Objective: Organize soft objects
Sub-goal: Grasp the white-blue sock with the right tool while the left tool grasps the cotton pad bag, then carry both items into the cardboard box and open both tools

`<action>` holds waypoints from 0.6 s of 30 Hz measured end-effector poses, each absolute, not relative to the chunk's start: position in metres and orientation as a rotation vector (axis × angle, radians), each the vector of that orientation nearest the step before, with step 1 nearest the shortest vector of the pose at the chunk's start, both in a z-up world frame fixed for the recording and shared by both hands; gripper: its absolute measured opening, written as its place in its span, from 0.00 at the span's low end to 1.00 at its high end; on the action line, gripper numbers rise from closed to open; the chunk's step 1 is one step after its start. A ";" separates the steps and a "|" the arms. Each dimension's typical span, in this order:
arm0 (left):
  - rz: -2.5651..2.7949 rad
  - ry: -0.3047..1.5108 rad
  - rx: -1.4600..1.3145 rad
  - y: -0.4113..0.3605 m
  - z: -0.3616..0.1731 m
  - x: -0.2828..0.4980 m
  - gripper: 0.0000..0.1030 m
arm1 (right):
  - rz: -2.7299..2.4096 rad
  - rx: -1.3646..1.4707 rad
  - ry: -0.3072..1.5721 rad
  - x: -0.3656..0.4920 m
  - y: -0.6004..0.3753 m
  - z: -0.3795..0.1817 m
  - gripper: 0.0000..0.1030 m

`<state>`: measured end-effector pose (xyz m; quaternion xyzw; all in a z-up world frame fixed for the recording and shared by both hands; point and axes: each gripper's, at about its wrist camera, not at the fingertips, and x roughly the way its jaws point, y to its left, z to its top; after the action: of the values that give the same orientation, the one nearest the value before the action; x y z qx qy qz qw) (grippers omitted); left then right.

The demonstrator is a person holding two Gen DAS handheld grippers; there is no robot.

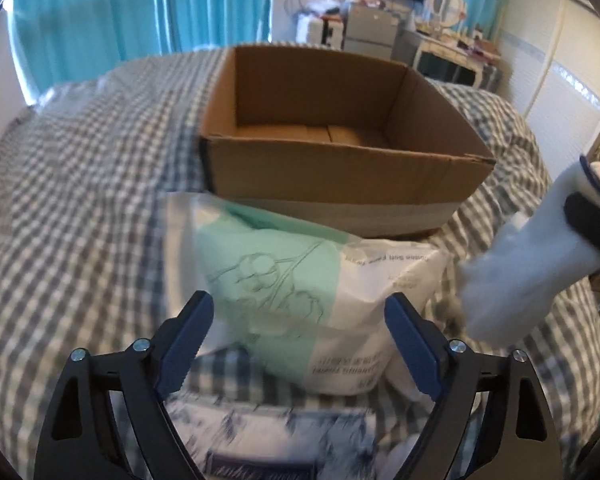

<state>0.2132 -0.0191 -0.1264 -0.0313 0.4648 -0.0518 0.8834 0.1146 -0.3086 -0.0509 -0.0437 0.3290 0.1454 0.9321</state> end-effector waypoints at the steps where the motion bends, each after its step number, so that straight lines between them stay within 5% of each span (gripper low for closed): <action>1: -0.115 0.978 -0.068 -0.021 -0.129 0.217 0.85 | 0.302 -0.088 0.677 0.117 -0.309 -0.054 0.21; 10: -0.086 0.982 0.025 -0.029 -0.142 0.232 0.22 | 0.316 -0.056 0.728 0.135 -0.318 -0.077 0.21; 13: -0.086 0.973 0.011 -0.019 -0.139 0.227 0.11 | 0.310 -0.046 0.732 0.134 -0.321 -0.078 0.21; 18: -0.094 0.939 0.021 -0.010 -0.122 0.211 0.06 | 0.306 -0.049 0.718 0.126 -0.321 -0.072 0.21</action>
<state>0.2105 -0.0102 -0.1215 0.0100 0.4524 -0.0453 0.8906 0.1260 -0.3210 -0.0716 -0.0238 0.3500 0.1490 0.9245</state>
